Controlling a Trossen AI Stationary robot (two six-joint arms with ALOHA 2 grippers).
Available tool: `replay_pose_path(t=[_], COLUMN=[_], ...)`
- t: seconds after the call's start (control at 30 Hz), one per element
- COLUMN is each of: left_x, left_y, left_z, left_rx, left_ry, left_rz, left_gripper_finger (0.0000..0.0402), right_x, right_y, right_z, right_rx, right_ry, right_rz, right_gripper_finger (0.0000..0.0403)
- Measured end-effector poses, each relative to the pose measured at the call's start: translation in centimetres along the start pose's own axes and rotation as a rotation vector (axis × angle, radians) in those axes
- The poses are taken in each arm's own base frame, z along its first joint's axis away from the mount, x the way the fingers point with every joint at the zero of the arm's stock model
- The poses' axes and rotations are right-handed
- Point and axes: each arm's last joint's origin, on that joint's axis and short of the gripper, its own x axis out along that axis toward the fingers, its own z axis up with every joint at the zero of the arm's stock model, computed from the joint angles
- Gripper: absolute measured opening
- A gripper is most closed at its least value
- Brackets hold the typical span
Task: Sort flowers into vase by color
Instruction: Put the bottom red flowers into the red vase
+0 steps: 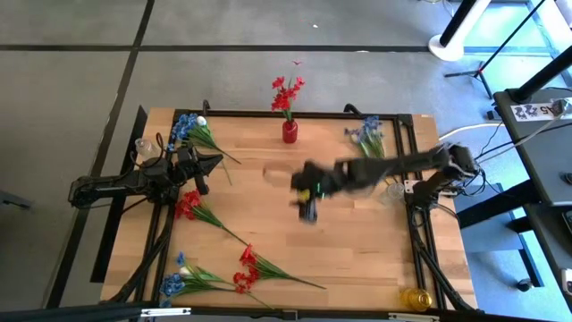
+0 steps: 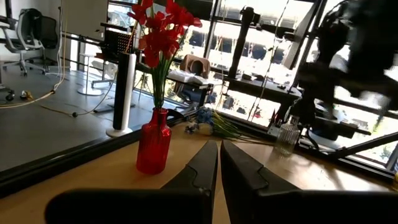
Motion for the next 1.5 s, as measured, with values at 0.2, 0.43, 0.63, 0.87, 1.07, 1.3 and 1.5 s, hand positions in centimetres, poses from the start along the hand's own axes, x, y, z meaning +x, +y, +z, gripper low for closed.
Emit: replay_pose_path(t=[0.2, 0.43, 0.63, 0.87, 1.07, 1.3, 1.5], left_x=[0.0, 0.0, 0.0, 0.0, 0.0, 0.0, 0.0], left_y=[0.0, 0.0, 0.0, 0.0, 0.0, 0.0, 0.0], left_z=[0.0, 0.0, 0.0, 0.0, 0.0, 0.0, 0.0], left_rx=[0.000, 0.000, 0.000, 0.001, 0.001, 0.001, 0.001], left_ry=[0.000, 0.001, 0.001, 0.002, 0.002, 0.002, 0.002], left_rz=[0.000, 0.000, 0.000, 0.000, 0.000, 0.000, 0.000], left_gripper_finger=[0.0018, 0.0018, 0.0018, 0.0018, 0.0018, 0.0018, 0.0018], right_x=[3.9, 9.4, 13.4, 16.8, 17.6, 18.0, 16.0], right_y=[8.7, 13.9, 15.2, 15.7, 15.5, 14.2, 11.7], right_z=[-3.2, -7.5, -9.9, -11.1, -11.6, -10.7, -4.7], right_rx=[-0.056, -0.082, -0.158, -0.239, -0.266, -0.240, -0.179], right_ry=[-0.013, 0.003, 0.056, 0.028, 0.020, 0.020, -0.121], right_rz=[0.107, 0.182, 0.167, 0.188, 0.151, 0.128, 0.107], right_gripper_finger=[0.0230, 0.0230, 0.0230, 0.0230, 0.0203, 0.0078, 0.0021])
